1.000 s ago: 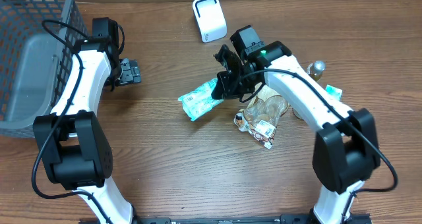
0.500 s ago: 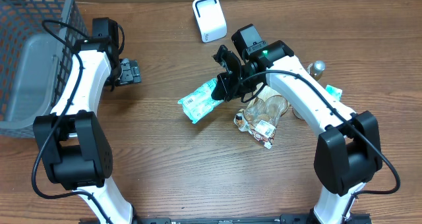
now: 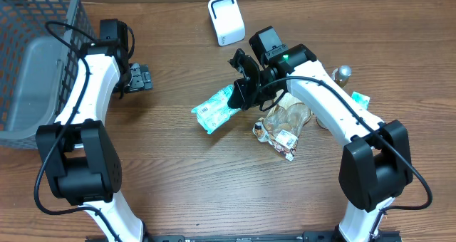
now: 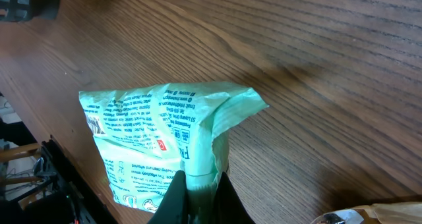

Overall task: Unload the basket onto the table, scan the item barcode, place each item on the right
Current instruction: 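Lift the wipes pack and swing it up to the white scanner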

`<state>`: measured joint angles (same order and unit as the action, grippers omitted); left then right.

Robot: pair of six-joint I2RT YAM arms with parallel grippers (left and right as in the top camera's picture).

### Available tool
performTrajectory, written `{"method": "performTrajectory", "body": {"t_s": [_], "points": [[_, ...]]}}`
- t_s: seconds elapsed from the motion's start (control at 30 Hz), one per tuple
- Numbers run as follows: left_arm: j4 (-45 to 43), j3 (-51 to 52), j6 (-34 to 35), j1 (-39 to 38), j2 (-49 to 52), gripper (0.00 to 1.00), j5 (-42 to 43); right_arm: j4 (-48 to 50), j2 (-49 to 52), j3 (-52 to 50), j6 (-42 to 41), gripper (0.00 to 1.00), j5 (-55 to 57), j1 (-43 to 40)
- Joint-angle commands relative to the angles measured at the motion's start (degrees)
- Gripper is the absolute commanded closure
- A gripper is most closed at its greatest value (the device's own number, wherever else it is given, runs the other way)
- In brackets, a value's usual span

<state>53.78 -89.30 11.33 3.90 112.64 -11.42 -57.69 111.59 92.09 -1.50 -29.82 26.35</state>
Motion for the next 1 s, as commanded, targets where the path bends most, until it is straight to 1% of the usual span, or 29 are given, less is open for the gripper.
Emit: {"method": "performTrajectory", "body": {"t_s": [0.0, 0.1, 0.27, 0.4, 0.47, 0.53, 0.6, 0.73, 0.87, 0.97], "points": [[-0.09, -0.87, -1.05, 0.59, 0.17, 0.0, -0.76, 0.66, -1.31, 0.11, 0.44, 0.96, -1.14, 0.31], [-0.09, -0.87, -1.05, 0.57, 0.17, 0.0, -0.76, 1.11, -1.31, 0.13, -1.88, 0.96, 0.42, 0.31], [-0.09, -0.87, -1.05, 0.59, 0.17, 0.0, -0.76, -0.98, -1.33, 3.72, -3.17, 0.96, 10.78, 0.31], [-0.09, -0.87, -1.05, 0.59, 0.17, 0.0, -0.76, -7.1, -1.33, 13.05, -3.15, 0.96, 18.01, 0.31], [-0.09, -0.87, -1.05, 0.59, 0.17, 0.0, -0.76, -10.1, -1.33, 18.64, -2.91, 0.96, 23.78, 0.33], [-0.09, -0.87, -1.05, 0.59, 0.17, 0.0, -0.76, -10.75, -1.33, 22.45, -2.93, 0.96, 29.46, 0.44], [-0.09, -0.87, -1.05, 0.57, 0.17, 0.0, -0.76, -9.03, -1.33, 24.37, -2.91, 0.96, 34.97, 0.9], [-0.09, -0.87, -1.05, 0.57, 0.17, 0.0, -0.76, -1.05, -1.07, 24.17, -0.59, 0.96, 45.05, 2.51], [-0.09, -0.87, -1.05, 0.59, 0.17, 0.0, -0.76, 7.52, 0.11, 23.69, 5.33, 0.96, 54.12, 4.44], [-0.09, -0.87, -1.05, 0.57, 0.17, 0.0, -0.76, 13.79, 1.92, 23.69, 9.79, 0.96, 63.04, 6.4]]}}
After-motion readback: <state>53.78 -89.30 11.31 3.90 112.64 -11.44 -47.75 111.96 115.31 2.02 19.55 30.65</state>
